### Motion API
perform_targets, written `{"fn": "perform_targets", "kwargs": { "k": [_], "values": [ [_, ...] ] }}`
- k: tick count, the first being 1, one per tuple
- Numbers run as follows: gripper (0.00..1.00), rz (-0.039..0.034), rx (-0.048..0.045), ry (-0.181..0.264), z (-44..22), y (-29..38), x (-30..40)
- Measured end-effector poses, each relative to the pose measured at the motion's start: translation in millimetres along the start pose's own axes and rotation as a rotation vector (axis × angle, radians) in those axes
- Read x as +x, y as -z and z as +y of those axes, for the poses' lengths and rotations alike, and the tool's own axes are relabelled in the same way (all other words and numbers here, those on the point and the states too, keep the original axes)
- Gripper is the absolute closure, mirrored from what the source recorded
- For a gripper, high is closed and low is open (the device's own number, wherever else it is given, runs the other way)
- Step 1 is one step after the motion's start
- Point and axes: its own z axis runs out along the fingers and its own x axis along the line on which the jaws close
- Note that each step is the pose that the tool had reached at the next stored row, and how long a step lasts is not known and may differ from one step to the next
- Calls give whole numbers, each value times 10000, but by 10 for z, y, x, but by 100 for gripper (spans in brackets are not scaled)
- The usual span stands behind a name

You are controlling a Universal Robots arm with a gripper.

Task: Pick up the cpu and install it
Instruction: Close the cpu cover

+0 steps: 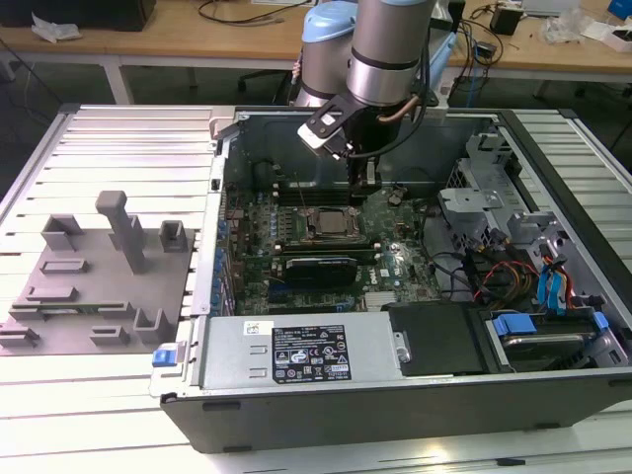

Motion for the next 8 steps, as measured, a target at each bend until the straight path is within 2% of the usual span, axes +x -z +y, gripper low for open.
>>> {"fn": "perform_targets", "kwargs": {
  "k": [8],
  "values": [
    [89, 0, 0, 1, -2, -15, 0]
  ]
}}
